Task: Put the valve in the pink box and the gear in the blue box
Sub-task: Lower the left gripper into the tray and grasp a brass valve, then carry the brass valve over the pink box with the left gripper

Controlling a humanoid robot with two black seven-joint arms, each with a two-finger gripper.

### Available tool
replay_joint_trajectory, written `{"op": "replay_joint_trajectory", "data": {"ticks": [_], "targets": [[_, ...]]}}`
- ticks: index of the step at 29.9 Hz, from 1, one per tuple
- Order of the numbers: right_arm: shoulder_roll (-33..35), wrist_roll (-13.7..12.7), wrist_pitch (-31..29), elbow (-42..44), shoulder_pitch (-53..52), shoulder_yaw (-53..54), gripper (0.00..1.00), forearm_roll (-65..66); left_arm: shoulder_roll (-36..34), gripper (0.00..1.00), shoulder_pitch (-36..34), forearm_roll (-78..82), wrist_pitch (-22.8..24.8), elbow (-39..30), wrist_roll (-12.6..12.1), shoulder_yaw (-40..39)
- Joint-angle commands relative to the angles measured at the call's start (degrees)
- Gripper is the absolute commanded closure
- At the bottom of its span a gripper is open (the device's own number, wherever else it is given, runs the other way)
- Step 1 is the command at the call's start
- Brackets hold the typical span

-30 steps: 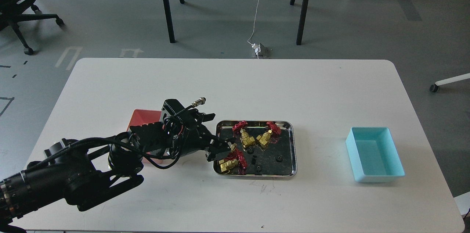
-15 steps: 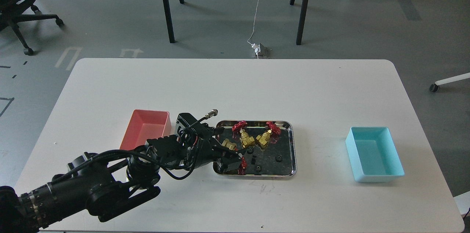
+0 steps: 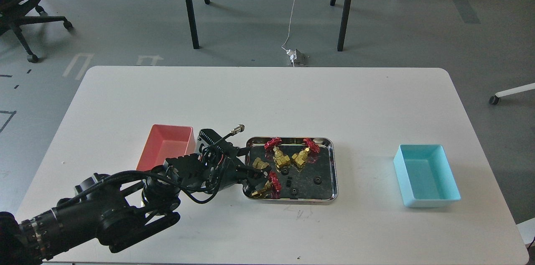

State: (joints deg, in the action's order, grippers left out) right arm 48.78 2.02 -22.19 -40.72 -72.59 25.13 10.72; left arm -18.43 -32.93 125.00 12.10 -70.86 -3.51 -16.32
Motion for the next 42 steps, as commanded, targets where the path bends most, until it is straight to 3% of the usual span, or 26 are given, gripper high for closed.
{"op": "replay_joint_trajectory", "data": {"ticks": [1,6,13,19,23,27,31,36,42], "targets": [[0.1,0.0,0.1,0.1,0.0,0.0,0.02,0.0,-0.1,0.56,0.1,0.0,1.3,-0.6,-1.3,-0.1],[0.1,0.0,0.5,0.6,0.1,-0.1,0.02,0.1,0.0,0.77,0.0,-3.9,3.0,-1.9,-4.7,-0.2],[0.1,0.1,0.4,0.6,0.3,-0.1,0.02,0.1,0.6,0.80,-0.2,-4.9,3.6,-5.0,-6.0,-3.9],[0.2,0.1,0.4,0.6,0.4,-0.1,0.02,0.1,-0.3,0.80,-2.2,-14.9,4.8,-10.6,-9.8,-13.7],[0.4,0.1,0.4,0.6,0.1,-0.1,0.02,0.1,-7.6,0.80,-3.5,-17.8,6.0,-12.4,-9.5,-18.7],[0.4,0.1,0.4,0.6,-0.1,-0.1,0.02,0.1,-17.6,0.80,-2.9,-21.5,6.0,-15.4,-9.2,-19.0],[0.4,0.1,0.4,0.6,0.0,-0.1,0.02,0.1,-26.3,0.80,1.5,-22.3,5.0,-17.2,-7.7,-18.6],[0.4,0.0,0.5,0.6,0.2,-0.1,0.03,0.3,-29.7,0.80,8.1,-22.3,3.5,-18.4,-6.7,-18.6],[0.0,0.1,0.6,0.6,-0.7,-0.1,0.03,2.5,-29.5,0.80,10.2,-22.3,2.6,-18.4,-6.6,-18.6]]}}
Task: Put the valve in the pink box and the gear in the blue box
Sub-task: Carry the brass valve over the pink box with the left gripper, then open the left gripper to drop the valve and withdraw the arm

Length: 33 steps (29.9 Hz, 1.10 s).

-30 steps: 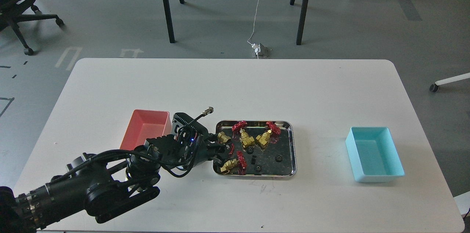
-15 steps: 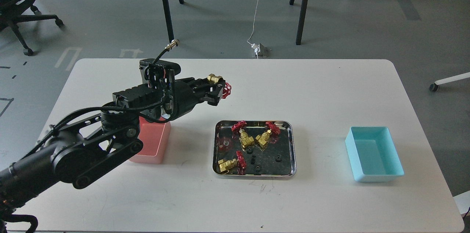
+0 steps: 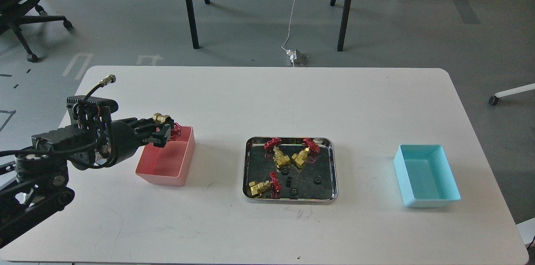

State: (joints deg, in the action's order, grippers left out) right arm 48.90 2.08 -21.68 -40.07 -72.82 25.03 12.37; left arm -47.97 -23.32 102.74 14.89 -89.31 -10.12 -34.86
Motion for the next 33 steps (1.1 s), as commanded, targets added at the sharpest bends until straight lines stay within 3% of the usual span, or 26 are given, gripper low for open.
{"op": "replay_joint_trajectory", "data": {"ticks": [1,8,10,15,21,27,33], "targets": [[-0.1,-0.1,0.1,0.0,-0.5,0.0,0.03,0.9,0.1,0.80,0.6,0.0,-0.1,0.0,0.1,0.1],[-0.1,0.0,0.1,0.0,-0.6,0.0,0.03,0.9,0.2,0.78,2.1,0.1,0.3,0.3,0.2,0.1],[-0.1,0.0,0.1,0.0,-0.6,0.0,0.03,0.9,0.4,0.74,2.8,0.4,0.3,0.4,0.3,0.1],[-0.2,0.0,0.1,0.0,-0.6,0.0,0.03,0.9,0.5,0.29,2.8,0.4,0.2,0.8,1.2,-0.2],[-0.5,-0.1,-0.2,-0.1,-0.5,0.0,0.02,1.0,0.6,0.11,2.6,-2.2,-0.4,1.1,2.4,-3.1],[-1.7,-0.1,-4.2,-2.7,-1.1,-0.1,0.01,7.6,2.7,0.10,-4.1,-21.2,-0.2,4.4,1.9,-19.5],[-6.2,-0.6,-6.3,-15.1,-2.7,-0.2,0.01,27.7,6.1,0.10,-14.6,-34.2,-0.5,7.7,1.8,-26.1]]}}
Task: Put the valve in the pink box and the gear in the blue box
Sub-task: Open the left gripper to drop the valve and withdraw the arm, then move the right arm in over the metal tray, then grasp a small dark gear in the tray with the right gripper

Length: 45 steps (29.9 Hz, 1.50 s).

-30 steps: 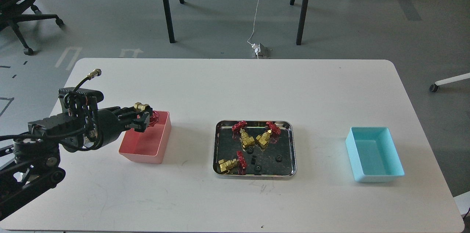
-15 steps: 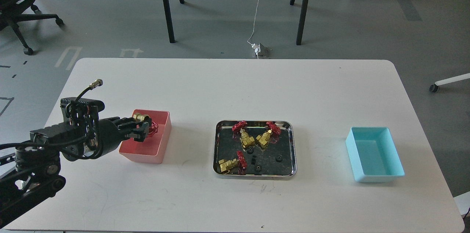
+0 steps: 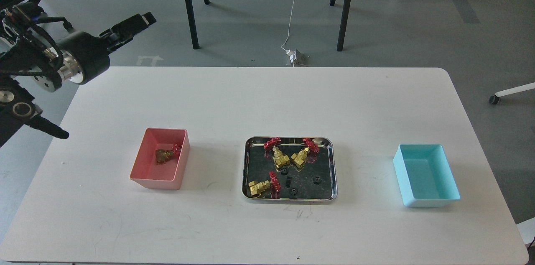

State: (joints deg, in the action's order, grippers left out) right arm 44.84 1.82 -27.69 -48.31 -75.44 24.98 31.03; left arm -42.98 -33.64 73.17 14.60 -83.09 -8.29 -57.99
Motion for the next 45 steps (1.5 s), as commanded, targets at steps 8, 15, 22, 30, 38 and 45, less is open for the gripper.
{"op": "replay_joint_trajectory", "data": {"ticks": [8,15,22,30,38,45], "targets": [[-14.1,-0.2,-0.3,-24.9,-0.9,-19.8,0.01,29.7,1.1,0.10,-10.6,-8.7,-1.0,9.7,0.5,-5.9],[-25.1,0.6,-0.3,-24.1,-2.4,-38.4,0.01,39.7,2.2,0.10,-13.6,-8.6,-4.6,11.4,0.6,-6.0],[-36.9,2.1,-0.3,-14.8,-1.3,-48.1,0.02,42.0,4.8,0.10,-16.3,-8.6,-4.8,14.7,0.6,-6.0],[-41.1,5.1,-0.3,-7.9,3.4,-50.3,0.08,46.0,4.7,0.10,-17.1,-8.6,-4.9,14.8,0.6,-6.1],[-40.7,5.7,-0.3,-7.6,3.2,-50.4,0.09,46.5,4.7,0.10,-18.1,-8.6,-4.8,14.8,0.6,-6.0],[-40.5,5.8,-0.3,-6.7,4.4,-50.5,0.15,48.6,4.7,0.10,-18.8,-8.6,-4.8,14.8,0.6,-5.9]]}}
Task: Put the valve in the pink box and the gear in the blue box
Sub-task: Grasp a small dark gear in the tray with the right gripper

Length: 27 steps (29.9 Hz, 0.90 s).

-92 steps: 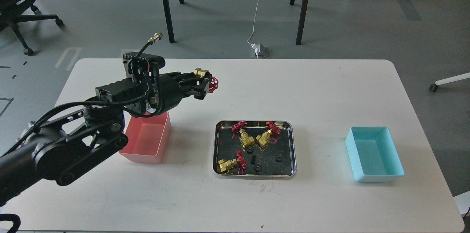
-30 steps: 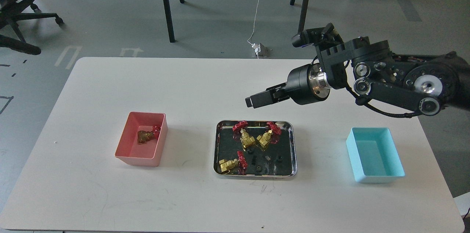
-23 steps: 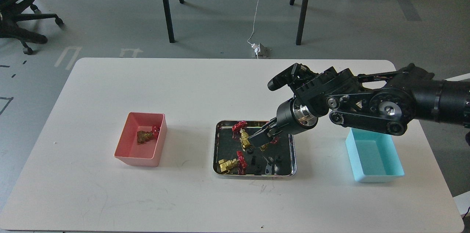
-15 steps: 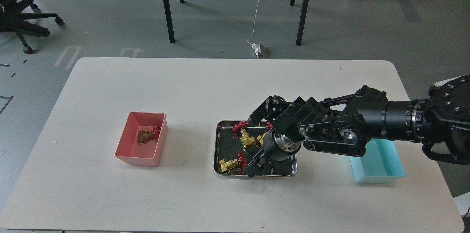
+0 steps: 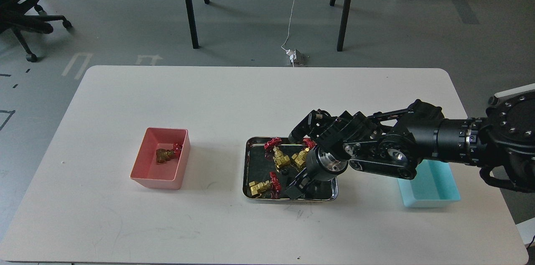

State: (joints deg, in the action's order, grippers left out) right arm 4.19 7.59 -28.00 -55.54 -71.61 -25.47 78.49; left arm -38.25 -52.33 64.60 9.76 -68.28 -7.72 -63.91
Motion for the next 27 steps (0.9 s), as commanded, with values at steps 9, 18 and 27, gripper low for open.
{"op": "replay_joint_trajectory", "data": {"ticks": [9,18,27], "targets": [[1.3,0.0,0.0,1.8,0.7,0.0,0.16,2.5,-0.2,0.10,-0.1,0.0,-0.1,0.0,0.0,-0.1],[1.1,0.0,0.0,1.8,0.9,-0.8,0.23,2.7,-0.6,0.10,-0.1,0.0,-0.1,-0.1,0.0,-0.2],[0.6,0.0,0.0,1.9,0.9,-1.5,0.30,2.7,-1.7,0.10,-0.1,0.0,0.0,-0.1,0.0,-0.1]]}}
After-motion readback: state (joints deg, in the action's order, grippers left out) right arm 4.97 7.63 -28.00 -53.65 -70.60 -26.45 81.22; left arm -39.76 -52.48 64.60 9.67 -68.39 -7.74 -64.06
